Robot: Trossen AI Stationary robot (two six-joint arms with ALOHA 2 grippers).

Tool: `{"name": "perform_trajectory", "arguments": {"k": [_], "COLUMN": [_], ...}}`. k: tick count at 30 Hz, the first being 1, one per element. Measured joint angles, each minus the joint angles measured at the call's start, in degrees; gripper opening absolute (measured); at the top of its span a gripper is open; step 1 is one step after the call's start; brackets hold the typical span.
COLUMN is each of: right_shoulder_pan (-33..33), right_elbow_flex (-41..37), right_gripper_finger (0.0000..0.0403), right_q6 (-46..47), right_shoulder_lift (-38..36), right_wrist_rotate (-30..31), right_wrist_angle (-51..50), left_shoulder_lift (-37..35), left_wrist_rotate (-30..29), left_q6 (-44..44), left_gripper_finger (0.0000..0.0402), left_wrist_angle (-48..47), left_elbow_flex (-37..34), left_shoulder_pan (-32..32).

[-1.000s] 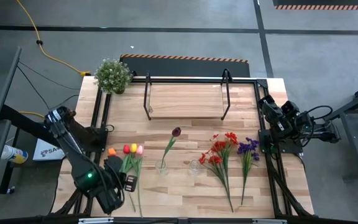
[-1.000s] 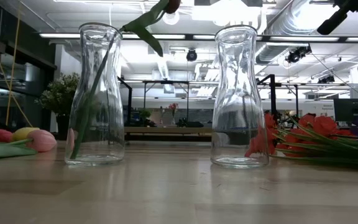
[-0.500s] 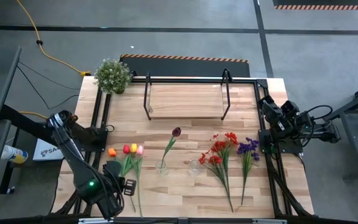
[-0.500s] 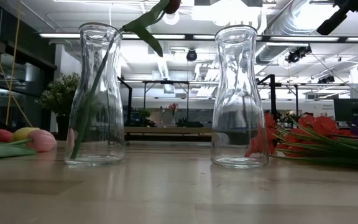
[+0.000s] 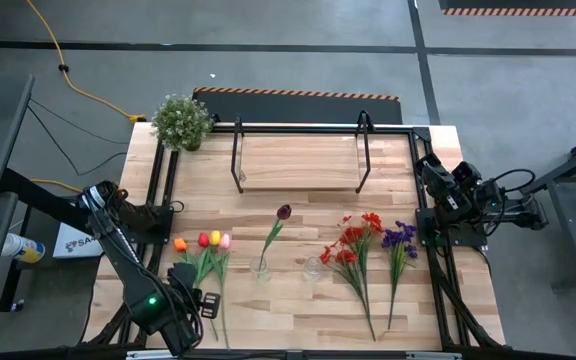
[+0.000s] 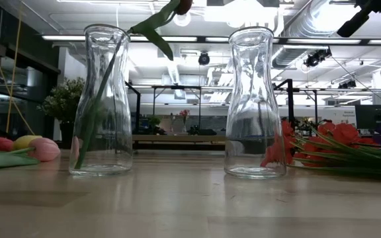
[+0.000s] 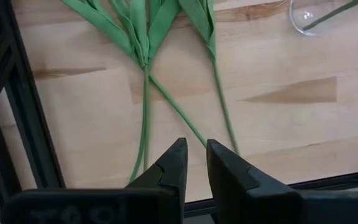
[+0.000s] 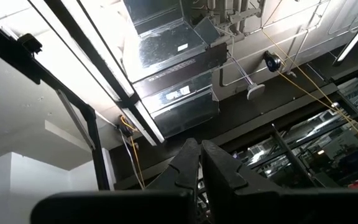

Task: Pick and place flowers into a vace then onto a shelf
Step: Put the left red flower into the left transparent vase

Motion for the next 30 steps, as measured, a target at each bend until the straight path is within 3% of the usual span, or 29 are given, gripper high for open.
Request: {"name": "perform_trajectory", "arguments": {"k": [30], "right_shoulder_pan": [0.02], "right_elbow_flex": [0.0], "right_gripper_finger": [0.0012], "right_q6": [0.0], "right_shoulder_lift": [0.0], "right_wrist_rotate": [0.0], "right_wrist_angle": [-0.04], "left_shoulder_lift": [-0.02], "left_wrist_rotate": [-0.15], "left_q6": [5.0], "left_gripper_finger": [0.0097], "left_wrist_angle": [0.35], "left_elbow_flex": [0.0], "left_shoulder_pan": [0.0]}}
